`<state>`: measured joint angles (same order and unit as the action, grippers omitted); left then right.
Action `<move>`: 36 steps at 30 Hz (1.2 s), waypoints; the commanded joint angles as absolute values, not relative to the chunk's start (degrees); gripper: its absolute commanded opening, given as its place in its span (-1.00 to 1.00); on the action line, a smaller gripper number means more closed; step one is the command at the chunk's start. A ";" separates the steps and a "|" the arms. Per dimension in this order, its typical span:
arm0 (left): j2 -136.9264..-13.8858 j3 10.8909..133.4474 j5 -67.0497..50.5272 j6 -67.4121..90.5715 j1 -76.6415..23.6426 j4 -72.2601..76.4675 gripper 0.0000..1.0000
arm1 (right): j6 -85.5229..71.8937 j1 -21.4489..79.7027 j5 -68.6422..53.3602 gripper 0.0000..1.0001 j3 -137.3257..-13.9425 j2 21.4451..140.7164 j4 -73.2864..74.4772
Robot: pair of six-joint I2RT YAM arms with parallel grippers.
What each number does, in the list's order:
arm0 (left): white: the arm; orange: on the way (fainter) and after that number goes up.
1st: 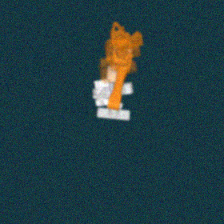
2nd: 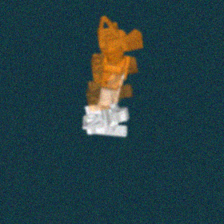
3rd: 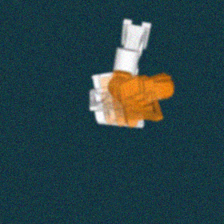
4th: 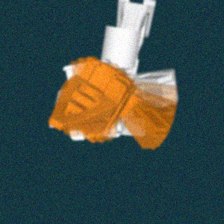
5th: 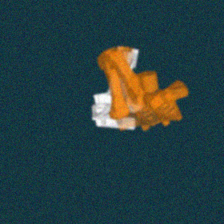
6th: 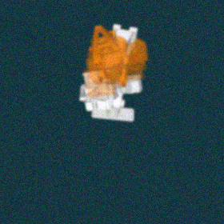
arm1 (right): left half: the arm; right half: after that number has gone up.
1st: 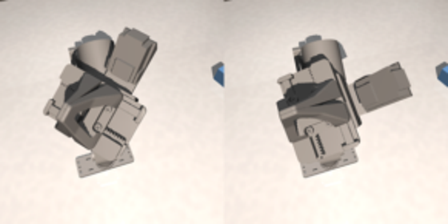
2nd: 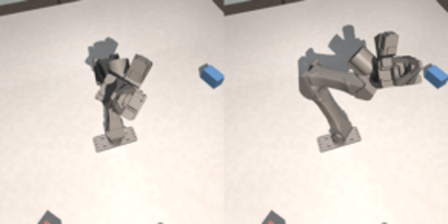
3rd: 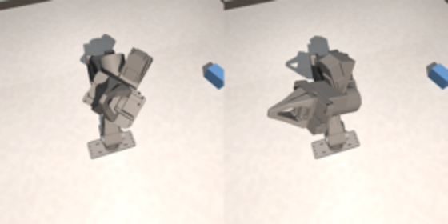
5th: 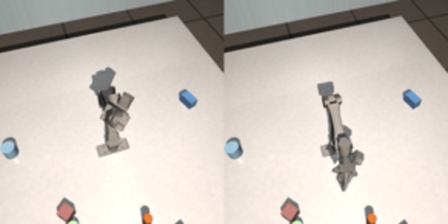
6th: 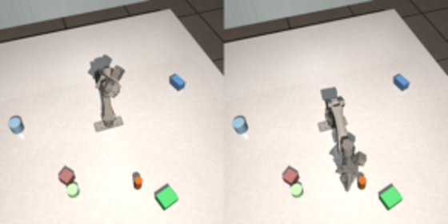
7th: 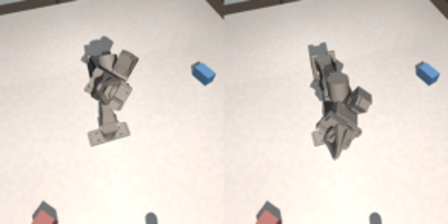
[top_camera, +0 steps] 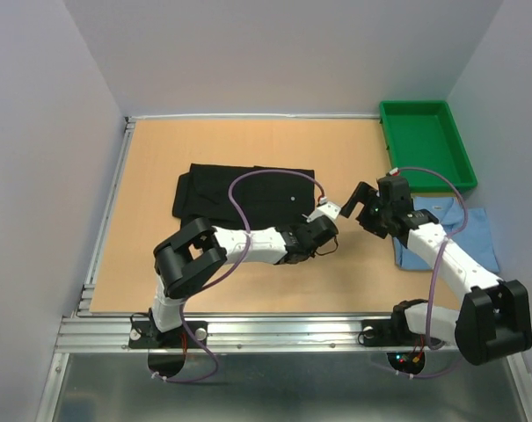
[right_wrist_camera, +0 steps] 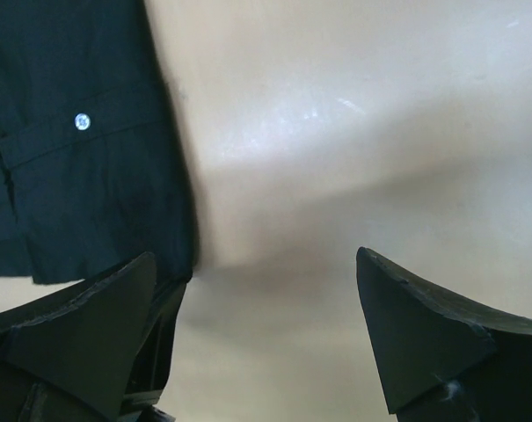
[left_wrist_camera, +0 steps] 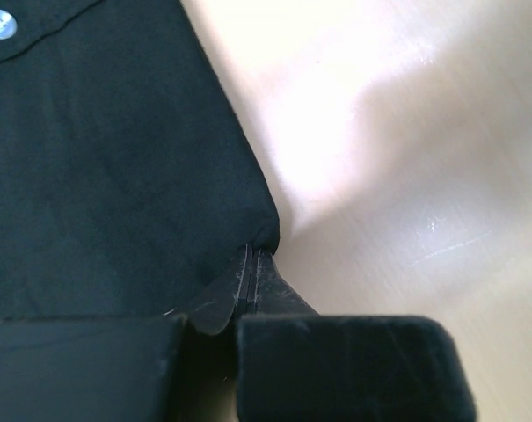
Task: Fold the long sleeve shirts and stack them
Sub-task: Fold the shirt
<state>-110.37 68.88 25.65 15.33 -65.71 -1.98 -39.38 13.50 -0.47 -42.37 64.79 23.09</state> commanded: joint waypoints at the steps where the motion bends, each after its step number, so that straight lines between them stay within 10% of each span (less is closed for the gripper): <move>1: -103.98 67.41 22.59 17.84 -64.78 -0.26 -1.00 | -42.53 13.36 -7.81 1.00 -43.77 68.89 15.57; 25: -101.08 67.41 18.55 21.27 -63.90 0.44 -1.00 | -57.22 14.33 -31.20 0.93 -45.78 110.55 -26.80; 36: -100.37 67.50 17.84 22.50 -63.90 0.97 -1.00 | -54.67 15.82 -34.63 0.28 -51.33 118.39 -26.98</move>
